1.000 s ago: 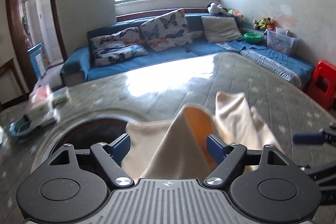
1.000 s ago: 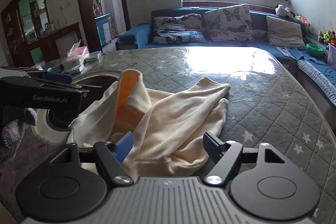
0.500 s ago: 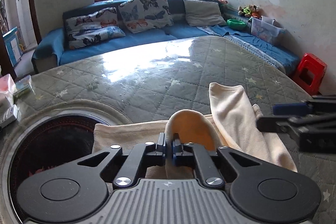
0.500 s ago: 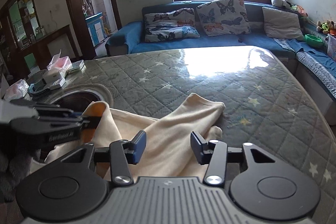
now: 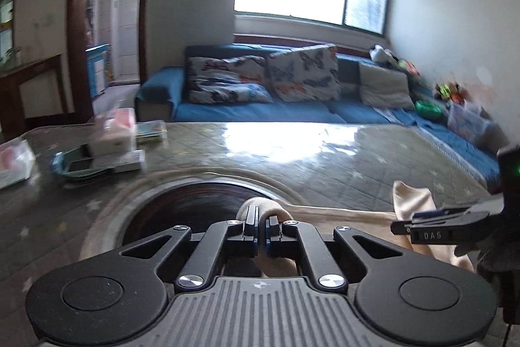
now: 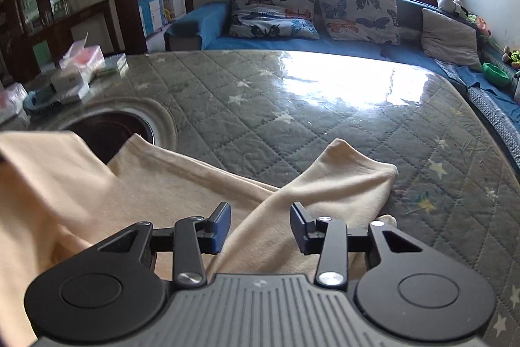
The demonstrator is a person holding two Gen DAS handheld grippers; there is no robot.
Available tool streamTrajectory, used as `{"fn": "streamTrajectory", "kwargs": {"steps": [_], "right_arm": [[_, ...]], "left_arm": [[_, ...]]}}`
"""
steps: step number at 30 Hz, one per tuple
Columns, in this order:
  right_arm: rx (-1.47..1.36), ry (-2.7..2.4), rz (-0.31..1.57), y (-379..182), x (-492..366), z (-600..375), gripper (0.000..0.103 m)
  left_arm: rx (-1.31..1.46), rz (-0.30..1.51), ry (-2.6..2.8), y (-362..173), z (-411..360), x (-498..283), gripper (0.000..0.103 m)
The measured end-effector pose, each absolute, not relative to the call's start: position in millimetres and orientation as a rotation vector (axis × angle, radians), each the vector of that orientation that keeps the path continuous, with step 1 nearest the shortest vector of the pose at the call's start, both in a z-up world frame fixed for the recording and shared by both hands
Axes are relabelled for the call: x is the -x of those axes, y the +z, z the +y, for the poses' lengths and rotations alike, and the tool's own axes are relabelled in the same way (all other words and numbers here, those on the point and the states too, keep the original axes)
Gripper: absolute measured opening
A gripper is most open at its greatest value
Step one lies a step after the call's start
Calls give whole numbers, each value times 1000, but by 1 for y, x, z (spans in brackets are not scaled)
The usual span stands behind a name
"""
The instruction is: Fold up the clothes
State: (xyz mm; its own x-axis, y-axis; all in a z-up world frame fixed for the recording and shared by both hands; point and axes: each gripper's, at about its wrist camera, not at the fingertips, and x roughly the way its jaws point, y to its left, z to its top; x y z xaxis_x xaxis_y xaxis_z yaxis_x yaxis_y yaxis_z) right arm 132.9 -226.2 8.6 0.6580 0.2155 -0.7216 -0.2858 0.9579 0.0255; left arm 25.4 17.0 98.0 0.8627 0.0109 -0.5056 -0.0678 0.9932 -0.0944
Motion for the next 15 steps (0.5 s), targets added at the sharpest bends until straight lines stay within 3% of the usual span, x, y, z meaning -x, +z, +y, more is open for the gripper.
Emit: {"fn": "streamTrajectory", "kwargs": {"steps": [1, 8, 15], "right_arm": [[99, 282, 810, 6, -133, -225, 38], [131, 269, 813, 4, -119, -227, 4], [73, 180, 687, 33, -80, -269, 2]], "left_arm": [[127, 525, 59, 100, 26, -17, 4], [200, 552, 178, 94, 72, 37, 4], [235, 616, 237, 70, 91, 69, 4]]}}
